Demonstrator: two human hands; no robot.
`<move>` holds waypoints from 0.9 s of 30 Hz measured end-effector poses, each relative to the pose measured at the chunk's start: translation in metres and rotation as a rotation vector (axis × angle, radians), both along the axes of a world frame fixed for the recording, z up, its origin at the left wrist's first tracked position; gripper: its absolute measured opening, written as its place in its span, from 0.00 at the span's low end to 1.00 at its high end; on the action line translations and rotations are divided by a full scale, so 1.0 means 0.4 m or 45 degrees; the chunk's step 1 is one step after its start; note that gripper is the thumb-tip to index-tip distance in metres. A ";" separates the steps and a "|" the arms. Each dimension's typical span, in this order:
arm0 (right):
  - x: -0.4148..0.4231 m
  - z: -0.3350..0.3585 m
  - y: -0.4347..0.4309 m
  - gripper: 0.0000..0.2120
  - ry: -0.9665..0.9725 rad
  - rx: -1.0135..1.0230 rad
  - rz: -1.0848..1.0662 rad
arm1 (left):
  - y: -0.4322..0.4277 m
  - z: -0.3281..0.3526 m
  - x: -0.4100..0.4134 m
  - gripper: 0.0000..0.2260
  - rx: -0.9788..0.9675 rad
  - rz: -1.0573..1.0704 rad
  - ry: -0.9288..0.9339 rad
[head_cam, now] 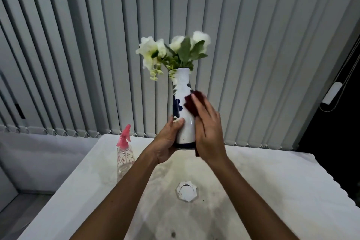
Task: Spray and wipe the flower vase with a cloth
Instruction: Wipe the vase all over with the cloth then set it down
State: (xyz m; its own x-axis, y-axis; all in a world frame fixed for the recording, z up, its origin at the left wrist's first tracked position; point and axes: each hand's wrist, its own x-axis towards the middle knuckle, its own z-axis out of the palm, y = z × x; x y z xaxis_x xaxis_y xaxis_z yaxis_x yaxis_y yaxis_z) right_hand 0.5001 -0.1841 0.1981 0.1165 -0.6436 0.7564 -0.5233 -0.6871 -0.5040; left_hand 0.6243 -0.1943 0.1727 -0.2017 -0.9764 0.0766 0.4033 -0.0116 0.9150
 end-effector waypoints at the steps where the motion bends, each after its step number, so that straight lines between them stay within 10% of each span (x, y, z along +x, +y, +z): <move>1: 0.001 0.030 -0.009 0.24 0.005 -0.003 0.006 | -0.003 -0.003 -0.002 0.41 -0.017 -0.033 -0.015; 13: -0.004 -0.019 0.015 0.24 -0.060 0.068 0.135 | -0.003 0.014 0.001 0.47 -0.021 0.105 0.255; 21: 0.010 0.095 -0.017 0.26 0.146 -0.186 -0.102 | 0.014 0.019 0.005 0.38 -0.110 -0.049 -0.211; 27: -0.008 0.104 -0.040 0.25 -0.177 0.057 0.137 | 0.008 0.013 0.005 0.32 -0.159 -0.016 -0.174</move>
State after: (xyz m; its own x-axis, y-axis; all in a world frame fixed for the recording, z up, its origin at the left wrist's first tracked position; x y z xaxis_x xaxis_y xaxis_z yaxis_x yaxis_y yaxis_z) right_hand 0.4971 -0.2000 0.2396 0.0826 -0.6663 0.7411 -0.3712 -0.7107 -0.5976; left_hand 0.6262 -0.1911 0.1779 -0.2311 -0.9583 0.1681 0.2754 0.1013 0.9560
